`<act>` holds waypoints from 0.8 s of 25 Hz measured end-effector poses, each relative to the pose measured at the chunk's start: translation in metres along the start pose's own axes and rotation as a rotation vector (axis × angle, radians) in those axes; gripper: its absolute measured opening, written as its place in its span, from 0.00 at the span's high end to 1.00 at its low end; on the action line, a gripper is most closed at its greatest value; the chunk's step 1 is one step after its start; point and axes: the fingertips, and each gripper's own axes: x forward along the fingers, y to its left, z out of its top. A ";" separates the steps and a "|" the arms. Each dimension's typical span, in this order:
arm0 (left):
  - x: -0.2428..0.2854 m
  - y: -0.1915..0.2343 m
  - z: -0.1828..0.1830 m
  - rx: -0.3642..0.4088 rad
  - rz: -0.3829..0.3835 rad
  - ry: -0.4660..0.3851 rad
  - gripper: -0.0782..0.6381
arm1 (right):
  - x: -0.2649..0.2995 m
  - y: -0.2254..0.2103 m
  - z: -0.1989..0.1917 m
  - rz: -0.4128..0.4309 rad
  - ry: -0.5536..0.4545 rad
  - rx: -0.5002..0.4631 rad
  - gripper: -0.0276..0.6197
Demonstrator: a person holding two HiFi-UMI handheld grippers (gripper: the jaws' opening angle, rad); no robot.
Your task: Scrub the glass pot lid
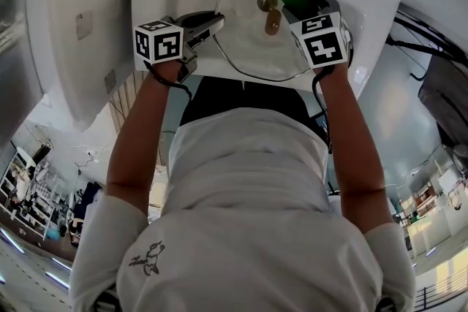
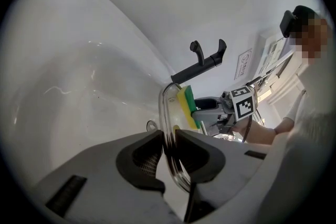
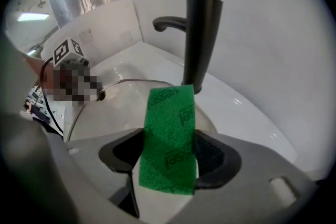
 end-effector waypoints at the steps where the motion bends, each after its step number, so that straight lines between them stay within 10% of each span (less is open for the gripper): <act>1: 0.000 0.000 0.000 -0.003 0.000 -0.005 0.79 | 0.003 0.010 0.002 0.024 0.000 -0.013 0.50; 20: -0.003 0.001 0.002 -0.038 -0.011 -0.049 0.79 | -0.012 0.166 -0.048 0.383 0.013 -0.388 0.50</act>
